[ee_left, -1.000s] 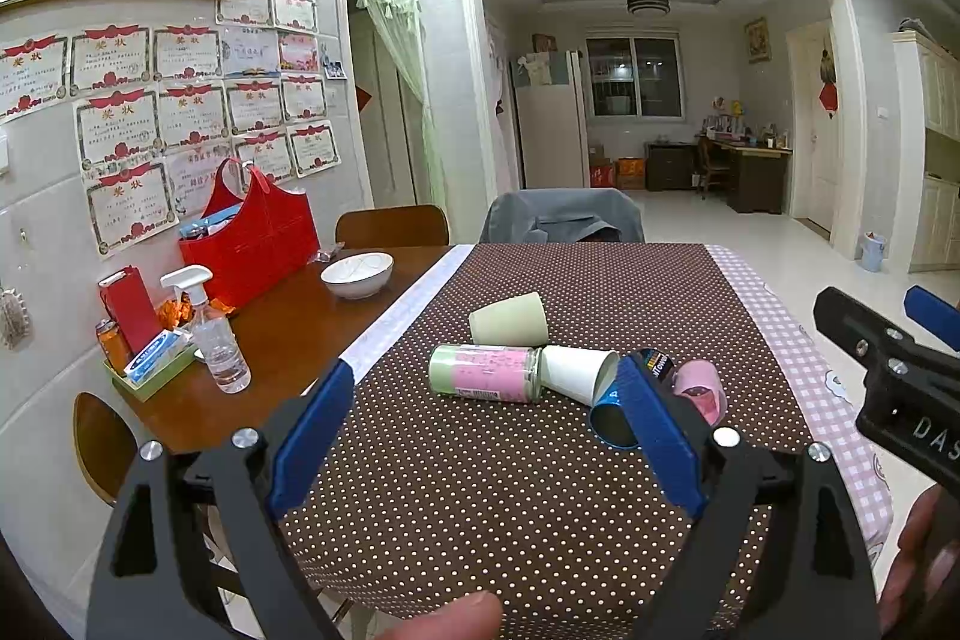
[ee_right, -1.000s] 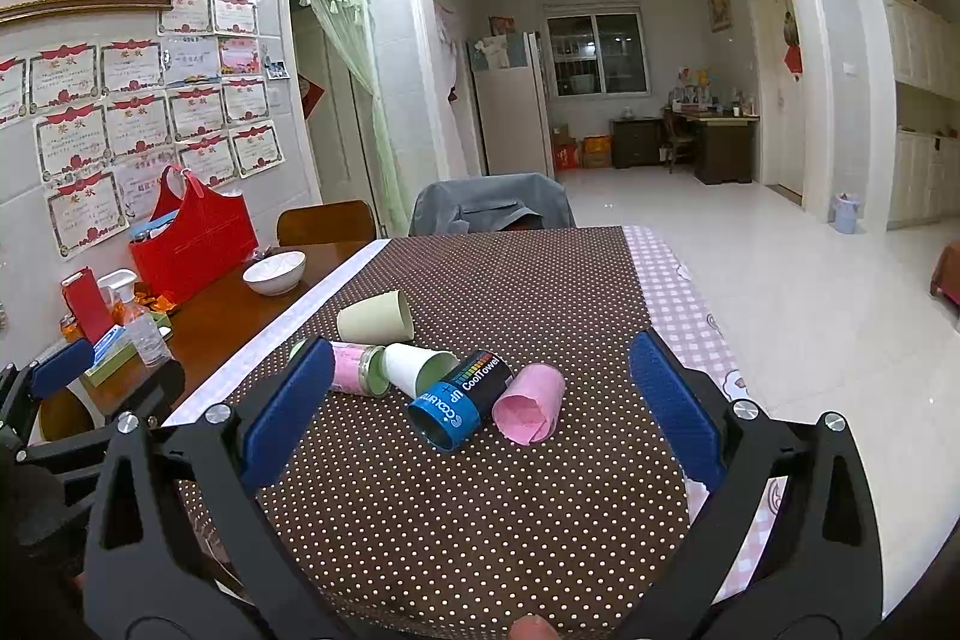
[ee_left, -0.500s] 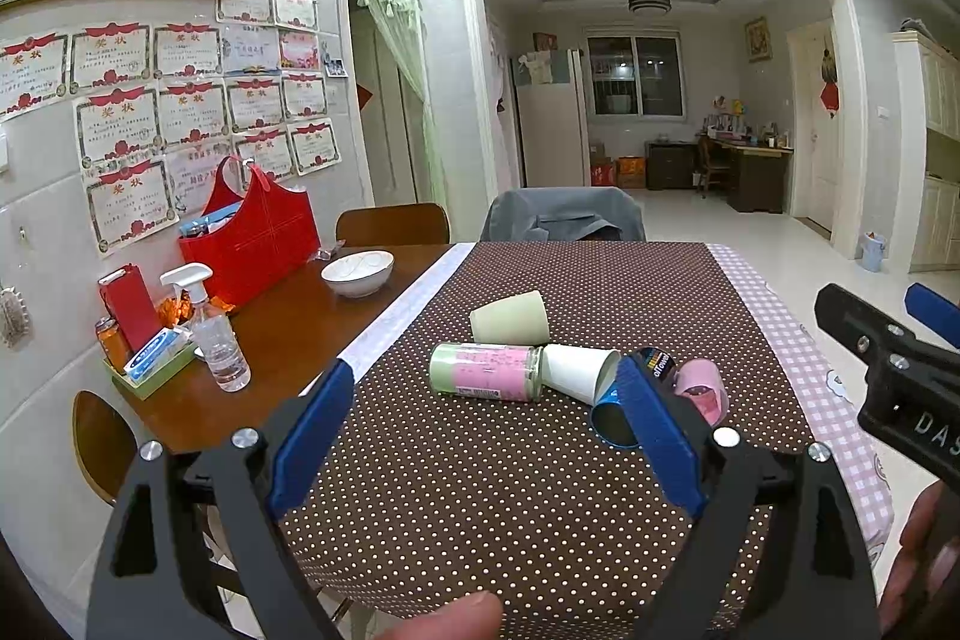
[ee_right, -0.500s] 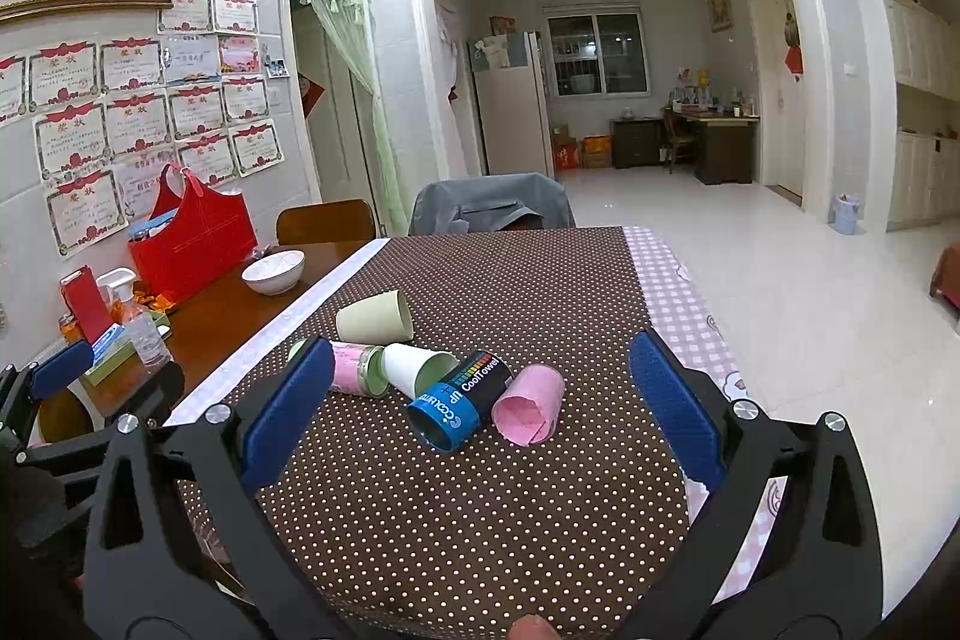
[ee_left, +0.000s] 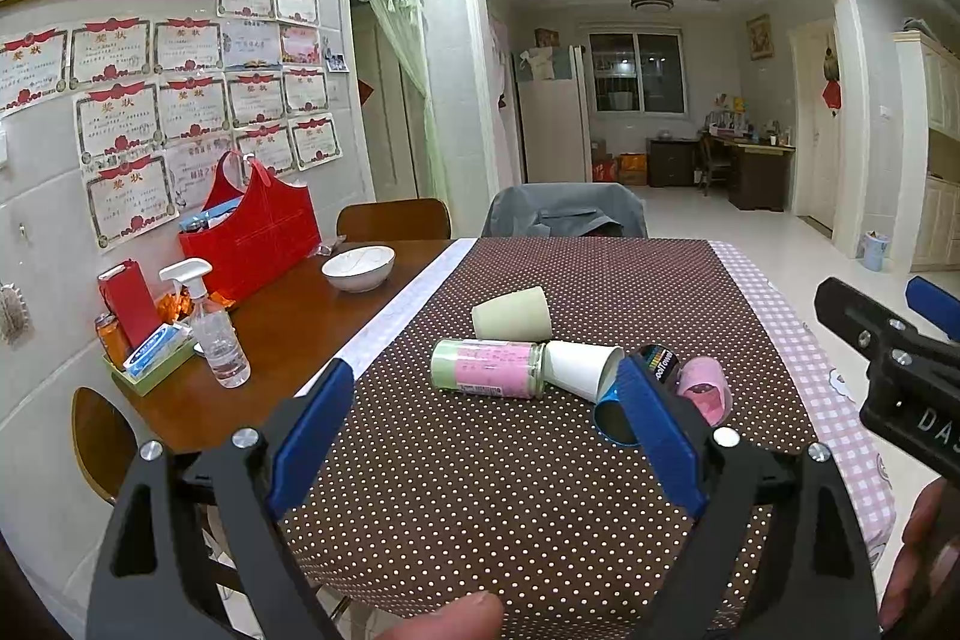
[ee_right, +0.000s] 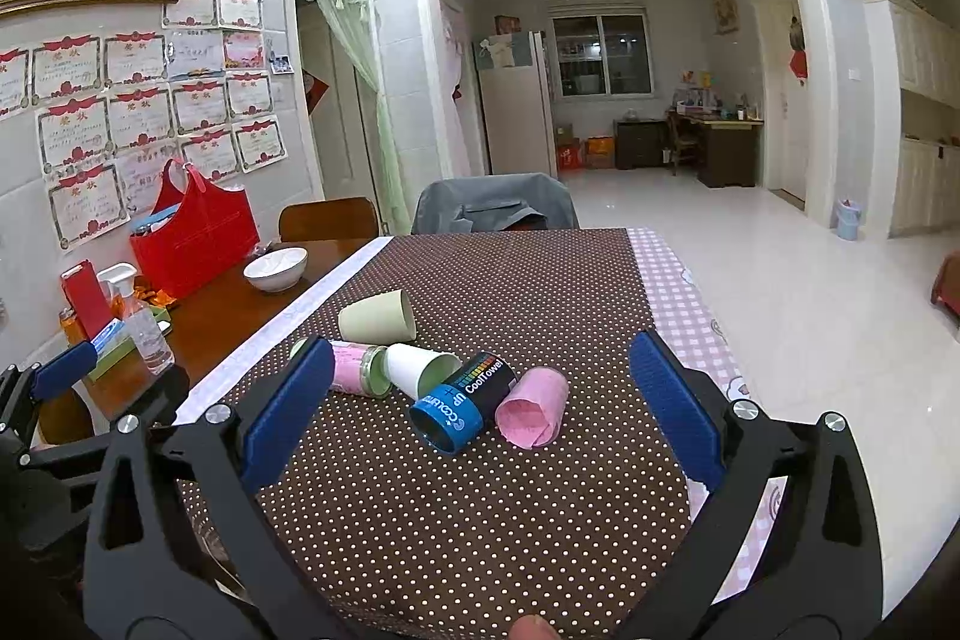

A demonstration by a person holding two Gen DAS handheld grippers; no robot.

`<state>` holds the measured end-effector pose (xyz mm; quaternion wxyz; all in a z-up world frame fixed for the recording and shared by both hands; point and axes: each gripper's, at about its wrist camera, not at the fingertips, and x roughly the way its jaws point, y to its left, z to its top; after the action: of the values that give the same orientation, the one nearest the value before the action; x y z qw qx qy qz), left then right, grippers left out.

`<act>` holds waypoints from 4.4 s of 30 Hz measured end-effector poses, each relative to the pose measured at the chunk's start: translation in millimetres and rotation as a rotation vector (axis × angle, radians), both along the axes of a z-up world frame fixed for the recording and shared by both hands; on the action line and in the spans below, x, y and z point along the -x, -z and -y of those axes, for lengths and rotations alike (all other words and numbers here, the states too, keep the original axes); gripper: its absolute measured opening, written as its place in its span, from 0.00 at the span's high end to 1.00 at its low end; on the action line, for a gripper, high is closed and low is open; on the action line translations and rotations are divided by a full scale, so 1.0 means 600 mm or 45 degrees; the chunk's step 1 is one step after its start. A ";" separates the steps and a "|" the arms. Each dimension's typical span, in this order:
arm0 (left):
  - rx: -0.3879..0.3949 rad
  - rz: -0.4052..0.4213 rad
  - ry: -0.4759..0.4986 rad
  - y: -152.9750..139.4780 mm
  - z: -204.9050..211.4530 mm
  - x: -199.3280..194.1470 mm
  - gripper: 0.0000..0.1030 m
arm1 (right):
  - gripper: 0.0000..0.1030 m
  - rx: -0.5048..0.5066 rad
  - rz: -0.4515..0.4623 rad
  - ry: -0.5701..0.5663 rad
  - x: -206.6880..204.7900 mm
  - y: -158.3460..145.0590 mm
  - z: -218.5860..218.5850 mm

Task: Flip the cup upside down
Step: 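Move the left gripper down onto the lying pink cup, then close the left gripper on the pink cup and lift it, then lower the pink cup and open the left gripper, releasing it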

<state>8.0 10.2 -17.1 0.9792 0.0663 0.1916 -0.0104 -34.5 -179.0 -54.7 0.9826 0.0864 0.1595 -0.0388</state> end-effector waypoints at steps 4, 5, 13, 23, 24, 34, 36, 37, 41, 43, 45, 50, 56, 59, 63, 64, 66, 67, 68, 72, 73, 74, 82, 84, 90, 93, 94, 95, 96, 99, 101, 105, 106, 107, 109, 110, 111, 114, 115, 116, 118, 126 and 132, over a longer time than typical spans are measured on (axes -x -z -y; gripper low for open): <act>-0.003 -0.011 0.001 0.003 0.001 -0.006 0.15 | 0.06 0.003 -0.008 -0.004 -0.007 0.002 0.002; -0.005 -0.014 0.000 0.002 0.002 -0.008 0.15 | 0.06 0.003 -0.009 -0.004 -0.008 0.002 0.002; -0.018 -0.064 0.022 0.005 0.018 -0.036 0.15 | 0.06 -0.005 -0.038 0.008 -0.028 0.011 0.021; -0.087 -0.218 0.159 0.042 0.095 -0.129 0.15 | 0.06 -0.049 -0.157 0.111 -0.071 0.058 0.104; -0.099 -0.246 0.179 0.050 0.108 -0.144 0.15 | 0.06 -0.056 -0.176 0.126 -0.076 0.067 0.116; -0.174 -0.548 0.407 0.125 0.234 -0.261 0.15 | 0.06 -0.121 -0.329 0.213 -0.116 0.134 0.191; -0.192 -0.619 0.438 0.146 0.259 -0.286 0.15 | 0.06 -0.127 -0.344 0.219 -0.121 0.142 0.202; -0.197 -0.646 0.450 0.154 0.267 -0.294 0.15 | 0.06 -0.134 -0.348 0.224 -0.125 0.146 0.208; -0.220 -0.755 0.496 0.180 0.301 -0.323 0.15 | 0.06 -0.192 -0.365 0.239 -0.136 0.165 0.235; -0.230 -0.818 0.541 0.192 0.318 -0.332 0.15 | 0.06 -0.221 -0.378 0.246 -0.140 0.177 0.249; -0.240 -0.861 0.551 0.203 0.330 -0.344 0.15 | 0.06 -0.249 -0.394 0.248 -0.143 0.186 0.261; -0.251 -0.926 0.547 0.225 0.352 -0.371 0.15 | 0.06 -0.308 -0.412 0.253 -0.143 0.208 0.285; -0.202 -1.061 0.565 0.250 0.371 -0.396 0.15 | 0.06 -0.341 -0.416 0.247 -0.144 0.218 0.297; -0.188 -1.093 0.553 0.262 0.378 -0.409 0.15 | 0.06 -0.355 -0.414 0.246 -0.145 0.223 0.302; -0.180 -1.113 0.535 0.273 0.391 -0.432 0.20 | 0.06 -0.361 -0.415 0.250 -0.142 0.224 0.301; -0.182 -1.127 0.530 0.278 0.394 -0.437 0.25 | 0.06 -0.361 -0.415 0.251 -0.142 0.224 0.301; -0.212 -1.150 0.510 0.292 0.400 -0.445 0.37 | 0.06 -0.357 -0.415 0.252 -0.141 0.224 0.300; -0.215 -1.158 0.510 0.296 0.401 -0.447 0.39 | 0.06 -0.356 -0.416 0.252 -0.140 0.223 0.300; -0.210 -1.156 0.514 0.297 0.402 -0.449 0.39 | 0.06 -0.354 -0.416 0.253 -0.138 0.223 0.299; -0.198 -1.158 0.532 0.296 0.402 -0.457 0.40 | 0.06 -0.352 -0.418 0.259 -0.136 0.223 0.296; -0.197 -1.154 0.540 0.296 0.400 -0.457 0.40 | 0.06 -0.351 -0.419 0.259 -0.135 0.221 0.294; -0.184 -1.154 0.556 0.292 0.394 -0.455 0.41 | 0.06 -0.348 -0.418 0.259 -0.134 0.220 0.292; -0.095 -1.102 0.652 0.256 0.349 -0.409 0.41 | 0.06 -0.315 -0.394 0.275 -0.110 0.200 0.269; -0.072 -1.080 0.671 0.243 0.336 -0.397 0.41 | 0.06 -0.306 -0.386 0.274 -0.104 0.195 0.262; -0.009 -1.018 0.675 0.200 0.280 -0.344 0.41 | 0.06 -0.288 -0.372 0.251 -0.095 0.181 0.231; 0.016 -0.998 0.665 0.190 0.246 -0.320 0.41 | 0.06 -0.278 -0.360 0.217 -0.093 0.172 0.210; 0.024 -0.996 0.658 0.189 0.235 -0.316 0.41 | 0.06 -0.271 -0.358 0.204 -0.093 0.170 0.201; 0.031 -0.992 0.647 0.187 0.220 -0.308 0.41 | 0.06 -0.267 -0.356 0.193 -0.093 0.167 0.194; 0.036 -0.991 0.640 0.185 0.207 -0.301 0.41 | 0.06 -0.264 -0.353 0.180 -0.093 0.164 0.187; 0.047 -0.986 0.602 0.189 0.176 -0.285 0.41 | 0.06 -0.245 -0.344 0.143 -0.093 0.154 0.162; 0.054 -0.990 0.584 0.192 0.160 -0.280 0.41 | 0.06 -0.237 -0.336 0.121 -0.091 0.150 0.150; 0.050 -1.013 0.546 0.212 0.128 -0.258 0.41 | 0.06 -0.226 -0.321 0.074 -0.088 0.142 0.123; 0.048 -1.018 0.541 0.217 0.123 -0.253 0.41 | 0.06 -0.223 -0.319 0.063 -0.086 0.141 0.117; 0.047 -1.027 0.535 0.224 0.119 -0.248 0.41 | 0.06 -0.220 -0.318 0.056 -0.086 0.140 0.112; 0.044 -1.041 0.528 0.234 0.115 -0.241 0.41 | 0.06 -0.213 -0.318 0.041 -0.085 0.140 0.104; 0.037 -1.047 0.521 0.240 0.114 -0.238 0.41 | 0.06 -0.212 -0.318 0.039 -0.085 0.139 0.103; 0.031 -1.050 0.518 0.245 0.112 -0.235 0.41 | 0.06 -0.211 -0.316 0.037 -0.085 0.140 0.101; 0.005 -1.050 0.505 0.258 0.113 -0.228 0.40 | 0.06 -0.215 -0.318 0.037 -0.086 0.141 0.103; -0.001 -1.051 0.501 0.261 0.115 -0.227 0.40 | 0.06 -0.217 -0.319 0.038 -0.085 0.142 0.104; -0.006 -1.053 0.497 0.265 0.116 -0.227 0.39 | 0.06 -0.219 -0.321 0.039 -0.085 0.143 0.105; -0.042 -1.040 0.476 0.272 0.124 -0.228 0.39 | 0.06 -0.224 -0.324 0.037 -0.083 0.145 0.105; -0.160 -0.904 0.426 0.264 0.146 -0.222 0.17 | 0.06 -0.221 -0.322 0.033 -0.081 0.144 0.104; -0.189 -0.805 0.389 0.239 0.151 -0.196 0.17 | 0.06 -0.213 -0.323 0.017 -0.081 0.142 0.096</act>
<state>125.6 -80.5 -160.4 0.8511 0.1588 0.4733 -0.1627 13.8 -236.8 -139.6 0.9437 0.1635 0.2844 -0.0424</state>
